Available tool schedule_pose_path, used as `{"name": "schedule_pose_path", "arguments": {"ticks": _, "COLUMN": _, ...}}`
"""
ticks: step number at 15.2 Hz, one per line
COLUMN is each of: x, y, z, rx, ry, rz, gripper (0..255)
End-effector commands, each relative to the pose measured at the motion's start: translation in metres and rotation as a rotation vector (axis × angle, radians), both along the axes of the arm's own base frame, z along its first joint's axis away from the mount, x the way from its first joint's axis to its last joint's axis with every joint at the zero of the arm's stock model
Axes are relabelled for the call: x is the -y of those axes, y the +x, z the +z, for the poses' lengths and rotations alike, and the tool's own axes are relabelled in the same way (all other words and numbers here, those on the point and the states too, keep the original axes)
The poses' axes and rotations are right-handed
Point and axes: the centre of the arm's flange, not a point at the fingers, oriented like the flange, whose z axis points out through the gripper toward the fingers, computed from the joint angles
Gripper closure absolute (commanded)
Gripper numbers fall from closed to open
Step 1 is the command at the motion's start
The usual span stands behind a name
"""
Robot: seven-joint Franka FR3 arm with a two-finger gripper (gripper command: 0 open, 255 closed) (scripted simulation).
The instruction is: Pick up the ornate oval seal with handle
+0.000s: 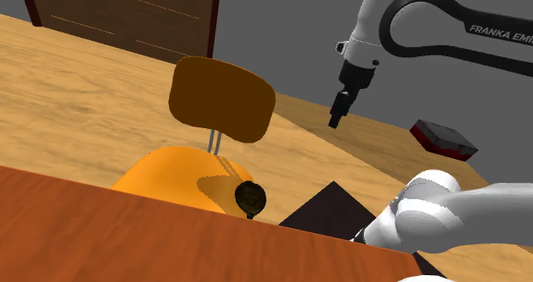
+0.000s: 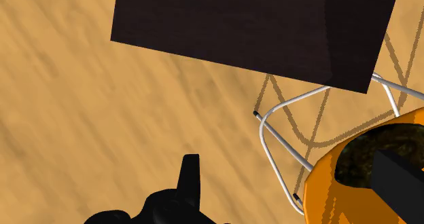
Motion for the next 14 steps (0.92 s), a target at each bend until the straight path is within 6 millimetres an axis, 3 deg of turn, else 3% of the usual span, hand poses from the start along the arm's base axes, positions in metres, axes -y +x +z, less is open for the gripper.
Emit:
{"name": "schedule_pose_path", "arguments": {"ticks": 1, "x": 0.000, "y": 0.000, "z": 0.000, "rx": 0.000, "ry": 0.000, "rz": 0.000, "gripper": 0}}
{"name": "schedule_pose_path", "arguments": {"ticks": 14, "x": -0.113, "y": -0.005, "z": -0.112, "rx": -0.067, "ry": 0.052, "rz": -0.383, "gripper": 0}}
